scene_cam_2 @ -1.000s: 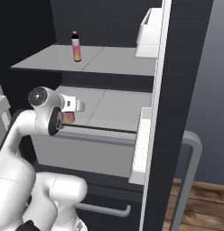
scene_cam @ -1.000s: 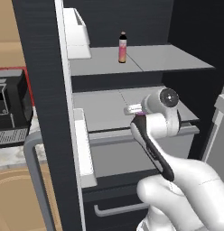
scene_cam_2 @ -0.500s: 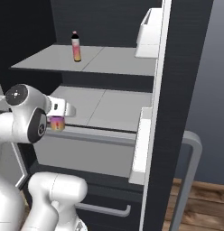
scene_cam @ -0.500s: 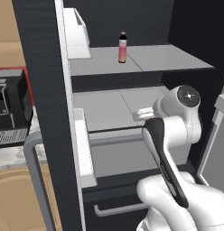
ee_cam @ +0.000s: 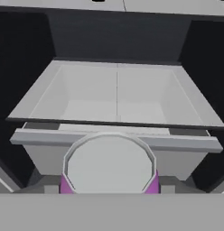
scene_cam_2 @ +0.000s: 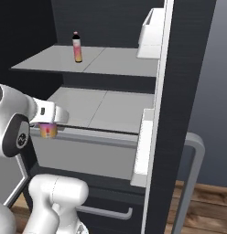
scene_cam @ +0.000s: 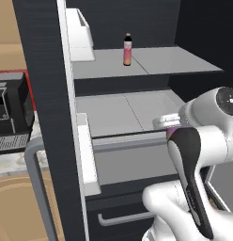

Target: Open the fridge, grab two sodas, and place both sodas inside the bowl with ice on the dining counter.

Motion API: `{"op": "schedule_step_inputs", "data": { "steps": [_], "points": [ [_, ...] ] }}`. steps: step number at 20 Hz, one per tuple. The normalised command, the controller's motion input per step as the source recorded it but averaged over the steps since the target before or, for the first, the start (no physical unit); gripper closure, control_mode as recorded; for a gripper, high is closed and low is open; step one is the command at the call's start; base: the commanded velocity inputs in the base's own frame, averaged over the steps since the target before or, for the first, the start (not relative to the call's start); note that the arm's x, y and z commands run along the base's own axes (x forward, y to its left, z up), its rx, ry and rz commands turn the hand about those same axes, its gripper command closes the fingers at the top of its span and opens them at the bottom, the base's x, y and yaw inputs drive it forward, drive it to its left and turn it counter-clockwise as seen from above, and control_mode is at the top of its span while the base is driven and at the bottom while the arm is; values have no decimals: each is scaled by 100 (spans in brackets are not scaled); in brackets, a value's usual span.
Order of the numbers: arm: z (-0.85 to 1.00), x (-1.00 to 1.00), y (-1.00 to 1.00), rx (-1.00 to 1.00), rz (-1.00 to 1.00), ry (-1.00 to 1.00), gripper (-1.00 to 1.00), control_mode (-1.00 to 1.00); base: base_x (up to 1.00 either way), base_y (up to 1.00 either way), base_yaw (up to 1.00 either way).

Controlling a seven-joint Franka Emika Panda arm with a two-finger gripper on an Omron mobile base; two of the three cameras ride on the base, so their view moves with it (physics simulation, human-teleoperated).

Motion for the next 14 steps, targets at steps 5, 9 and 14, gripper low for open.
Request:
{"op": "schedule_step_inputs", "data": {
  "steps": [5,9,14],
  "points": [
    [29,-54,-5,0,-4,-5,100,-100,0,0,0],
    [2,-40,-4,0,-1,-8,100,-100,0,0,0],
    [0,-9,0,0,1,-1,100,100,-2,0,0]
  ]
}}
